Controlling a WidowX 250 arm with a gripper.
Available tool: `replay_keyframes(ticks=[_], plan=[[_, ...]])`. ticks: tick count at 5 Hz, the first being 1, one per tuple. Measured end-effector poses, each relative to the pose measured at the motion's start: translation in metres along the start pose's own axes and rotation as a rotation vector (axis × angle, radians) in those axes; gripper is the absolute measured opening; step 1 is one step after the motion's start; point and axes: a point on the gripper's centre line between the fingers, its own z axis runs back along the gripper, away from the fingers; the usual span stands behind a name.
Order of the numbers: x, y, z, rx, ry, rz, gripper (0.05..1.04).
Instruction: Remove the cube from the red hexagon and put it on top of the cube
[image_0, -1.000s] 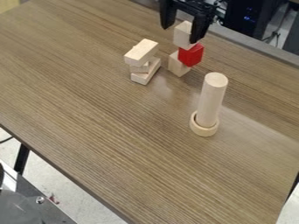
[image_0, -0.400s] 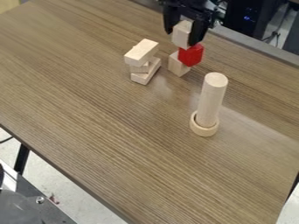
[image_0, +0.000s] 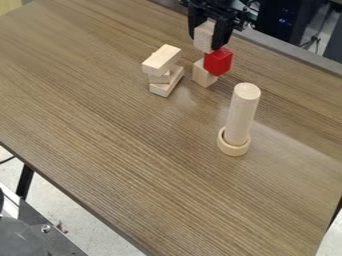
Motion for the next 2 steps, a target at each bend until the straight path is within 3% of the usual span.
replay_keyframes(ticks=[2], plan=[[-0.0079,-0.002,0.0033,-0.005,-0.005,-0.002,0.585]])
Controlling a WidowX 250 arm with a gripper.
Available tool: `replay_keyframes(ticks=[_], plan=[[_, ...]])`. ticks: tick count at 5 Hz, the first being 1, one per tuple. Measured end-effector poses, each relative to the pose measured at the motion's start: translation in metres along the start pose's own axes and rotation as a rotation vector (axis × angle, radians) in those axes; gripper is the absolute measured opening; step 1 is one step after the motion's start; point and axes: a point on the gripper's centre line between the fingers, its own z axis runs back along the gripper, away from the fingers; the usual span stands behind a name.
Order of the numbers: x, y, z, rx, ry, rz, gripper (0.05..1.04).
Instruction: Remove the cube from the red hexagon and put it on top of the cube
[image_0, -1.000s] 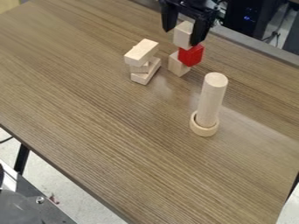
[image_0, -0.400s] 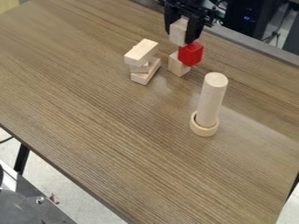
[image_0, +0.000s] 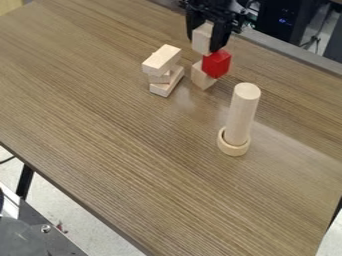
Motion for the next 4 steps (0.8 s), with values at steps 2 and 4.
replay_keyframes(ticks=[2,4], plan=[[-0.003,-0.003,0.009,-0.011,-0.02,-0.004,0.585],[0.006,-0.002,0.02,-0.014,-0.049,-0.001,0.585]])
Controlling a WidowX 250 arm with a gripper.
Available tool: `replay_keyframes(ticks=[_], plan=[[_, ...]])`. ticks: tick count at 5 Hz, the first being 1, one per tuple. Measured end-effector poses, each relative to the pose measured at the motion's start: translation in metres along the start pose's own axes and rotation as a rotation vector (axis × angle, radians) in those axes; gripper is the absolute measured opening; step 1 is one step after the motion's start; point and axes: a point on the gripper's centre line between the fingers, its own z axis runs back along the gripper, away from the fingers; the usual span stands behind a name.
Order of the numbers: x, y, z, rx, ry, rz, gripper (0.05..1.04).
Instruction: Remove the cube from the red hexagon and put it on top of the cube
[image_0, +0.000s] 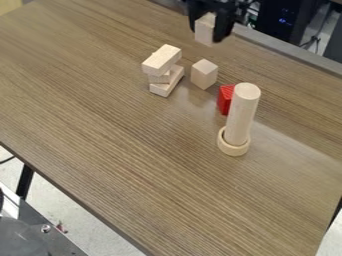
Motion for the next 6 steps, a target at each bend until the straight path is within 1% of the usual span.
replay_keyframes(ticks=[1,2,3,4,5,6], plan=[[0.008,0.0,-0.01,-0.012,0.012,0.003,0.585],[0.016,0.001,-0.022,-0.001,0.031,0.003,0.585],[0.021,0.005,-0.04,0.013,0.062,0.011,0.585],[0.021,0.005,-0.042,0.016,0.069,0.01,0.585],[0.012,0.005,-0.053,0.02,0.091,0.003,0.585],[0.004,0.002,-0.047,0.022,0.083,-0.007,0.585]])
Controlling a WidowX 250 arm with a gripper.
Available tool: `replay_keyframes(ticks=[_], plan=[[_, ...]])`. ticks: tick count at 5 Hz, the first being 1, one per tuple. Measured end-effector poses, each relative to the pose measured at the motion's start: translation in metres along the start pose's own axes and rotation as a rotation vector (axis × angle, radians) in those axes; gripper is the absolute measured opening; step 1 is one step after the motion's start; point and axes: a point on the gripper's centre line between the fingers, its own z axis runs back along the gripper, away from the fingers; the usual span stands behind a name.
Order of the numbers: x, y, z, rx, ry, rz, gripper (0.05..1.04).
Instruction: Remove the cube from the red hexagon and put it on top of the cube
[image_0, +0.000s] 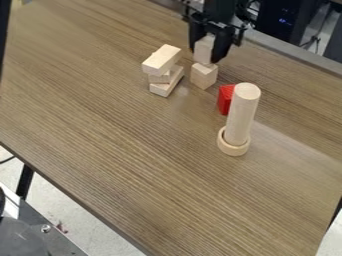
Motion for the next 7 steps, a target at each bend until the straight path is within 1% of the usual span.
replay_keyframes(ticks=[1,2,3,4,7], plan=[[-0.0095,-0.0009,0.008,0.003,-0.015,0.002,0.585],[-0.0148,-0.0018,0.0116,0.007,-0.021,0.001,0.585],[-0.0174,-0.0023,0.0094,0.008,-0.013,0.004,0.585],[-0.0138,-0.0023,0.0089,0.012,-0.034,0.012,0.585],[-0.0111,-0.0017,0.007,0.017,-0.035,0.02,0.585]])
